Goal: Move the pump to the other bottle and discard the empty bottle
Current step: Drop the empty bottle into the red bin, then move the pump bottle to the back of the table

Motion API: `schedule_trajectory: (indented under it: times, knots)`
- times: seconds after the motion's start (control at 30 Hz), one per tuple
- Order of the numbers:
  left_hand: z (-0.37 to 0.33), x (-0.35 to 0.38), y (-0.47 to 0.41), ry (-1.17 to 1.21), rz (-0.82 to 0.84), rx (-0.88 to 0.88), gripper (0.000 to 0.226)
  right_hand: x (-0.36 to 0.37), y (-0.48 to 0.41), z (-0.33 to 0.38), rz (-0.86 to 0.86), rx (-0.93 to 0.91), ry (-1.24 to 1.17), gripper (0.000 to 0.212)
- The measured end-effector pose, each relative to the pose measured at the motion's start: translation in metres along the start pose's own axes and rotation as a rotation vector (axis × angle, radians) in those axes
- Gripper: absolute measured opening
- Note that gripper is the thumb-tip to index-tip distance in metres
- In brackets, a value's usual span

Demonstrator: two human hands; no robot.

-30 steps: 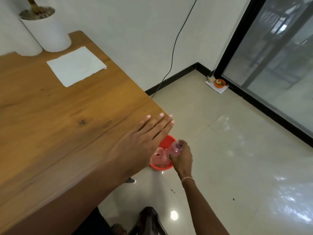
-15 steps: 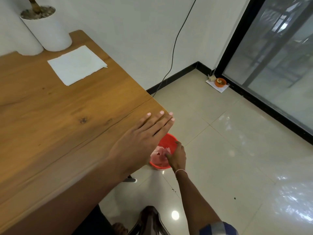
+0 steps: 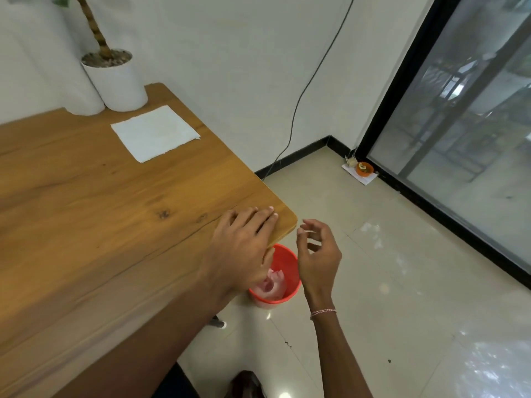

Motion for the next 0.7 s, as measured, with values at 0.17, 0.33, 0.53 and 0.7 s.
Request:
schedule_trajectory:
  times: [0.17,0.33,0.53,0.7]
  knots:
    - [0.017,-0.012,0.024,0.1,-0.014,-0.199,0.067,-0.001,0.003,0.085,-0.013,-0.239,0.008,0.013]
    - [0.057,-0.026,0.096,0.18,-0.062,-0.302,0.072,0.039,0.032,0.139,0.223,-0.414,0.004,0.01]
    - [0.134,-0.055,0.198,0.166,-0.112,-0.582,0.066,0.133,0.091,0.177,0.599,-0.454,0.059,0.019]
    - [0.192,-0.071,0.273,0.157,-0.141,-0.762,0.068,0.206,0.152,0.208,0.783,-0.528,0.069,0.023]
Point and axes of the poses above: each hand's wrist, its own y-axis away from the middle knuckle, its own x-axis out of the palm, z = x × y, the point moved 6 cm from there along -y, towards the middle knuckle
